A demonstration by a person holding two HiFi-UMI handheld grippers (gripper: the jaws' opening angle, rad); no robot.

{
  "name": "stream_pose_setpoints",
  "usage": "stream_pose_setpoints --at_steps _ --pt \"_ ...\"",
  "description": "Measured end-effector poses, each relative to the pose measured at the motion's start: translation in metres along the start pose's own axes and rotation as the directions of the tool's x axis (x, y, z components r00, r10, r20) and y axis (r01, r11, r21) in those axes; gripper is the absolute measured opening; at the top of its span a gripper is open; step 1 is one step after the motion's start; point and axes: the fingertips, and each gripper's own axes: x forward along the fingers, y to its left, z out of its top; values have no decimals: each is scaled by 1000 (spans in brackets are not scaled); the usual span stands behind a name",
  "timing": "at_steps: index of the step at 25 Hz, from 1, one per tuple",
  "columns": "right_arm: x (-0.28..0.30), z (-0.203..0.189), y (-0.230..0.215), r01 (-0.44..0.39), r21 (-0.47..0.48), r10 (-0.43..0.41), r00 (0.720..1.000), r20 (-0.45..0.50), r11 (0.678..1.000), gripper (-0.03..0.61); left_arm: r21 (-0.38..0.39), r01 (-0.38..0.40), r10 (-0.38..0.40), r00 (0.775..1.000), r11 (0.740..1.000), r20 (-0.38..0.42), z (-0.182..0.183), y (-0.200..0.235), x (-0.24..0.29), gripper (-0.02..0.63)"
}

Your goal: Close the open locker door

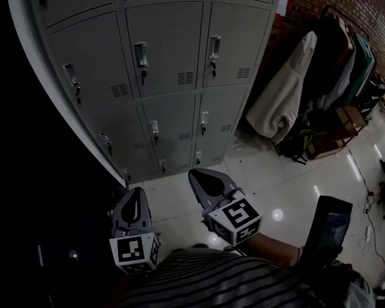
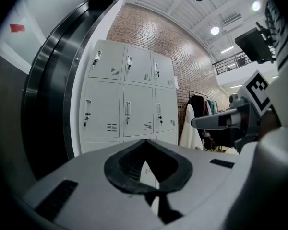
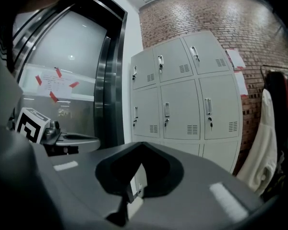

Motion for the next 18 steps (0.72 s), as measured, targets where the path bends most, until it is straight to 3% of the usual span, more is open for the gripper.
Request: stream_pose_setpoints --at_steps 18 --pt "10 1 23 -35 -15 35 999 0 999 0 -13 7 -7 1000 1000 -9 -8 6 -3 3"
